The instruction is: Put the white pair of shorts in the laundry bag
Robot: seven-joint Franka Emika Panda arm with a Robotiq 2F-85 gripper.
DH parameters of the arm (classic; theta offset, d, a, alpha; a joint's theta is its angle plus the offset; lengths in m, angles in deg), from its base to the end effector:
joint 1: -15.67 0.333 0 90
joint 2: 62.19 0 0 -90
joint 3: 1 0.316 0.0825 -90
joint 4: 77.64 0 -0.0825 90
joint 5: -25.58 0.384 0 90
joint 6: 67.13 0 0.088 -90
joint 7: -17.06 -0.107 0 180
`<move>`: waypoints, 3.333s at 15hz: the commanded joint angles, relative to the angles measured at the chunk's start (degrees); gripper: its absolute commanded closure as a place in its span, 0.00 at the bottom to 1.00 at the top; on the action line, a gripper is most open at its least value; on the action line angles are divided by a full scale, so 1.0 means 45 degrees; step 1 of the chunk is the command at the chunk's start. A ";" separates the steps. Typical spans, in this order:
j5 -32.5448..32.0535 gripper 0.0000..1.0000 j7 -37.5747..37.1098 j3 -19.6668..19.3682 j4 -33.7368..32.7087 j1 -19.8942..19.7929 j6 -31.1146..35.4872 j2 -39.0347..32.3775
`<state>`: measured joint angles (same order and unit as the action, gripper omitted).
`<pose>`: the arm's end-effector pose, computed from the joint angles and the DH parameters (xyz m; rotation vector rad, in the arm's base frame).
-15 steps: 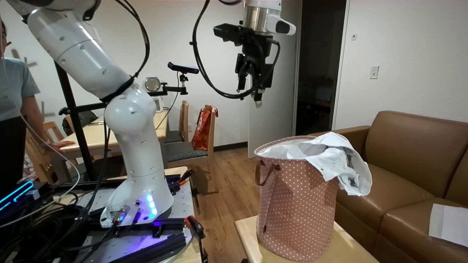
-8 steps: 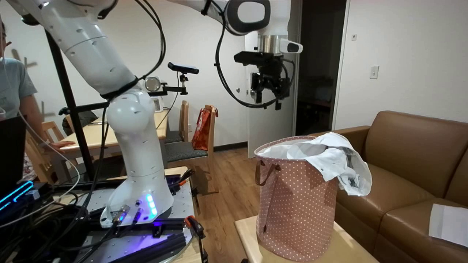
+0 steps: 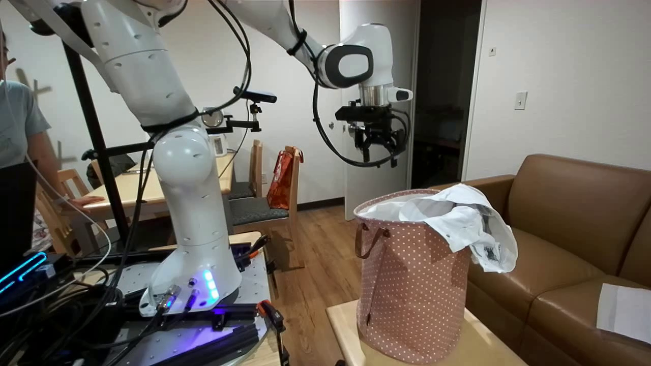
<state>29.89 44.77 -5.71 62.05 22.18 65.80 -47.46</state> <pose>0.4632 0.0155 0.4131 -3.0016 -0.7168 -0.2349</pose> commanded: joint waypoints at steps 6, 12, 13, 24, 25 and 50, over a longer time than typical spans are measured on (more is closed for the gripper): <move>-0.2272 0.00 -0.4683 0.1292 0.0794 -0.0634 0.6190 -0.3053; -0.8879 0.00 -1.0507 -0.0580 -0.0477 -0.0021 0.6719 -0.4500; -1.0016 0.00 -1.1666 -0.0796 -0.0729 0.0021 0.6613 -0.4664; -0.7371 0.00 -1.0224 0.0882 0.0011 0.0391 0.5114 -0.5286; -0.7503 0.00 -1.0175 0.0853 -0.0004 0.0405 0.5212 -0.5348; -1.5384 0.87 -1.6500 -0.2159 -0.1314 0.1334 0.8031 -0.6963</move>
<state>-39.87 -27.29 -15.49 55.82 28.09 100.88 -77.88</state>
